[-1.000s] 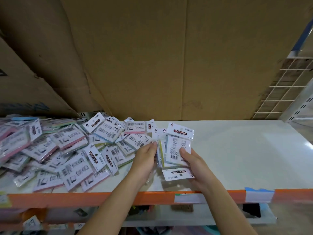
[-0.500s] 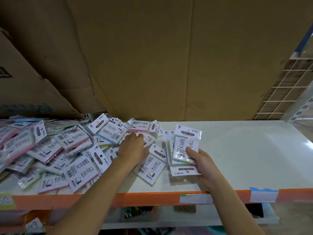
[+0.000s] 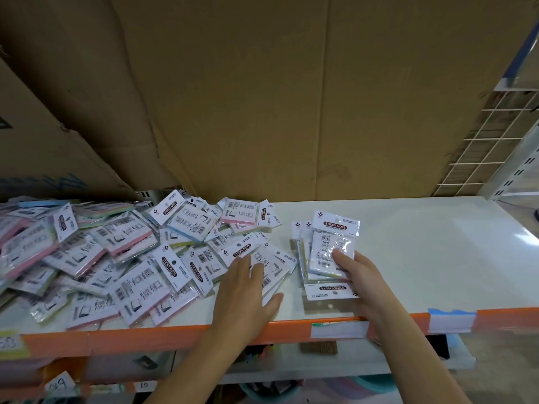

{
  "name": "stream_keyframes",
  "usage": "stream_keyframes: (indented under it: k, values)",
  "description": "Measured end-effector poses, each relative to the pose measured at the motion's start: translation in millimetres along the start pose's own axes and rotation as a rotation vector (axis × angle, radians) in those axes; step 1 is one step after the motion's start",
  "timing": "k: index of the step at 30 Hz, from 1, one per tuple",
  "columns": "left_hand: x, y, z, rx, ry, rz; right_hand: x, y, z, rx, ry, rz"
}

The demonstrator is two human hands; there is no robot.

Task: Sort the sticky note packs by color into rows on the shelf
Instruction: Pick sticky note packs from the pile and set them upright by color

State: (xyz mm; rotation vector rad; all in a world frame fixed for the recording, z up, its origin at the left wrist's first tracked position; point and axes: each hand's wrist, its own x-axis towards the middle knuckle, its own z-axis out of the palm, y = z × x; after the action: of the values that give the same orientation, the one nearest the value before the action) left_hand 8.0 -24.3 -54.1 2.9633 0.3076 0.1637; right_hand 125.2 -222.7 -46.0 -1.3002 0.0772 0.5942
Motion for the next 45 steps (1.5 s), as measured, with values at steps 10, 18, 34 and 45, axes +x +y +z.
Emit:
stream_keyframes:
  k: [10, 18, 34, 45]
  values:
    - [18, 16, -10, -0.028, -0.063, -0.174, -9, 3, -11, -0.088, 0.003, -0.043]
    - [13, 15, -14, -0.476, 0.134, -0.223, -11, 1, -14, -0.151, -0.054, -0.049]
    - [3, 95, 6, -0.711, 0.141, 0.026, -14, -4, -26, -0.293, -0.141, -0.203]
    - [46, 119, -6, -1.588, -0.118, -0.327, -23, -29, -24, -0.680, -0.100, -0.510]
